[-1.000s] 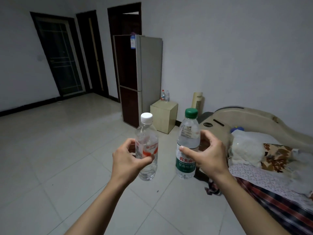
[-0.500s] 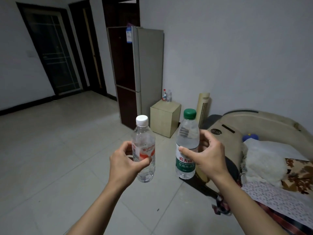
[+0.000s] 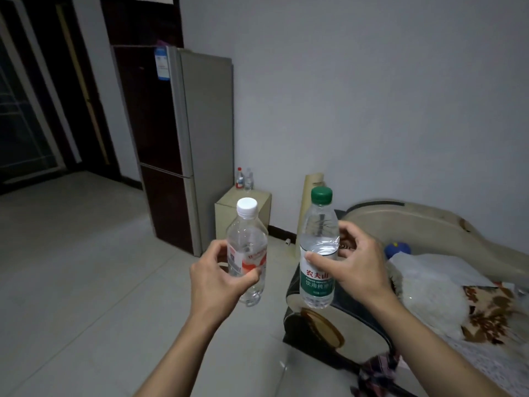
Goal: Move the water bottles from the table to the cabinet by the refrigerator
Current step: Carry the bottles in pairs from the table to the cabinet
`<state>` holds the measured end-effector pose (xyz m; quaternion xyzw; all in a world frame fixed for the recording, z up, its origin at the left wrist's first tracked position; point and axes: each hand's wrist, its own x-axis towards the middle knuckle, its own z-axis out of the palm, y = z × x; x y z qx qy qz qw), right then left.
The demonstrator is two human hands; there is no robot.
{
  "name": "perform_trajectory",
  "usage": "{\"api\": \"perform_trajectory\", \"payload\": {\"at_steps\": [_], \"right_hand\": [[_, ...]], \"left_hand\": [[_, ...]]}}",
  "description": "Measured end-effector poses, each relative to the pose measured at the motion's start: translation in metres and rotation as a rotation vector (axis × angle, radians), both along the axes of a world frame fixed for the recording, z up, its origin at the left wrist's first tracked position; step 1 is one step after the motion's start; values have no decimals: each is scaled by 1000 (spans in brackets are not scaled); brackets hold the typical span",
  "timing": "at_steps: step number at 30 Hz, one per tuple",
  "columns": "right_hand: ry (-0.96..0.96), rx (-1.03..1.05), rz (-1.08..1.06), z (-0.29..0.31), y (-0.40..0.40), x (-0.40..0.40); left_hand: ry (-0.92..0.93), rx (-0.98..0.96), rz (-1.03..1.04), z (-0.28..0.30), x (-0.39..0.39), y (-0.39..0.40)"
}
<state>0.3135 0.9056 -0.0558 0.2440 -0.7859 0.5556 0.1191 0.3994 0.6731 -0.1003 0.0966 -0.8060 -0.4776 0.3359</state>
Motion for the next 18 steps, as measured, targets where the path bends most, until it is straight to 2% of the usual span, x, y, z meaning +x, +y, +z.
{"api": "perform_trajectory", "payload": {"at_steps": [6, 13, 18], "right_hand": [[-33, 6, -20, -10, -28, -85], [-117, -92, -12, -30, -60, -218], [-150, -121, -14, -21, -83, -309]], "left_hand": [[-39, -25, -2, -12, -82, -41], [-99, -65, -22, -14, -208, -72], [-110, -69, 1, -5, -288, -96]]}}
